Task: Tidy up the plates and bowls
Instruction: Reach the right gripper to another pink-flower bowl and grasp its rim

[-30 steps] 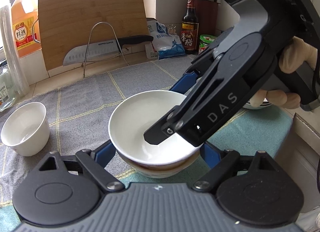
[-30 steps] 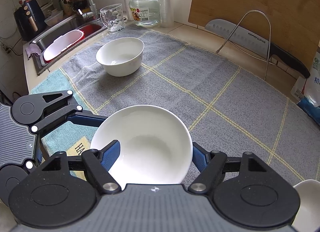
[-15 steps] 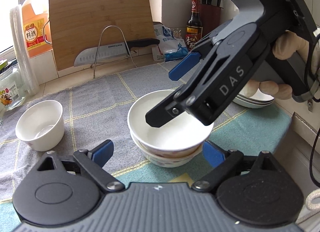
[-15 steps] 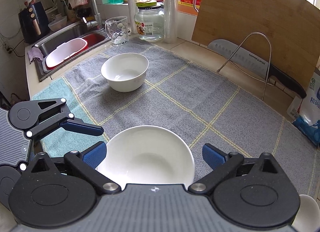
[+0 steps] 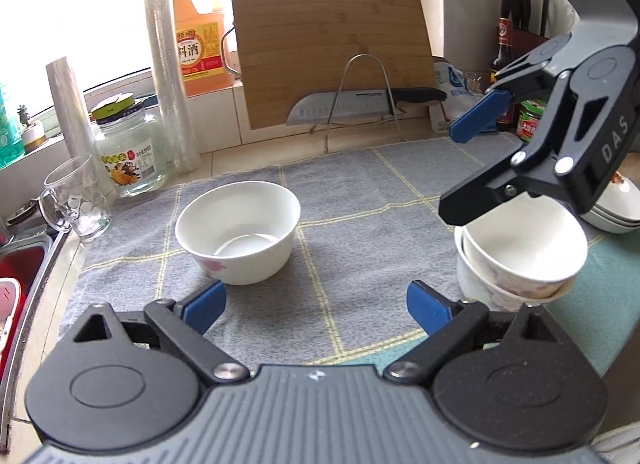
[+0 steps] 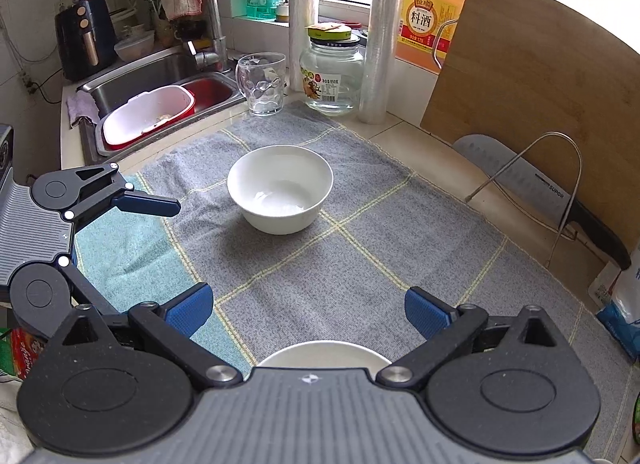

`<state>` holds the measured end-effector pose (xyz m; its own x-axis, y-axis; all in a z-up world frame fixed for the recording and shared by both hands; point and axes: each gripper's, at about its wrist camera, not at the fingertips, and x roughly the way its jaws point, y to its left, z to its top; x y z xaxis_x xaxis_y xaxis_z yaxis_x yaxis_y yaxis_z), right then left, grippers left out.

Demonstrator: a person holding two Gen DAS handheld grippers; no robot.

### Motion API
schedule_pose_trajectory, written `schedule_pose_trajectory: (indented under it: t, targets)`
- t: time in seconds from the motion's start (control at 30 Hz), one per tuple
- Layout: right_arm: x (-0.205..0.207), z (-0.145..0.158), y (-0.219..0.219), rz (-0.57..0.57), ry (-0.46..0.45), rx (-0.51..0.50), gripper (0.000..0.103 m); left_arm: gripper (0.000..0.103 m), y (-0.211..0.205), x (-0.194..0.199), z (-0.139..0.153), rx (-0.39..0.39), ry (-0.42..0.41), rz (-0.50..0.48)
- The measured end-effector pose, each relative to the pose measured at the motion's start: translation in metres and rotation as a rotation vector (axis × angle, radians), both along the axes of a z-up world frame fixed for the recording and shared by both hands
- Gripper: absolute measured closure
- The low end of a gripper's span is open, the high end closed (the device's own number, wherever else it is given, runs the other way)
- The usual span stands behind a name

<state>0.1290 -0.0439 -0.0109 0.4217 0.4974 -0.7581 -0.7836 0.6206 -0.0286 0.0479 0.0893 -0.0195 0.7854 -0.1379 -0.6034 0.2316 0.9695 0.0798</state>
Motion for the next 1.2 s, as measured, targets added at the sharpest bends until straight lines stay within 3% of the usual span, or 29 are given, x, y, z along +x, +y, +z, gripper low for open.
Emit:
schedule_pose_trajectory:
  t: [0.37, 0.9, 1.2]
  targets:
    - [0.034, -0.009, 0.052, 0.047, 0.018, -0.019, 0.000, 0.006, 0.032, 0.035, -0.025, 0.010, -0.010, 0.101]
    - [0.102, -0.053, 0.106, 0.044, 0.144, -0.017, 0.002, 0.007, 0.038, 0.071, -0.041, 0.034, -0.038, 0.077]
    - [0.118, -0.065, 0.124, 0.046, 0.167, -0.034, 0.017, 0.010, 0.036, 0.077, -0.043, 0.043, -0.037, 0.045]
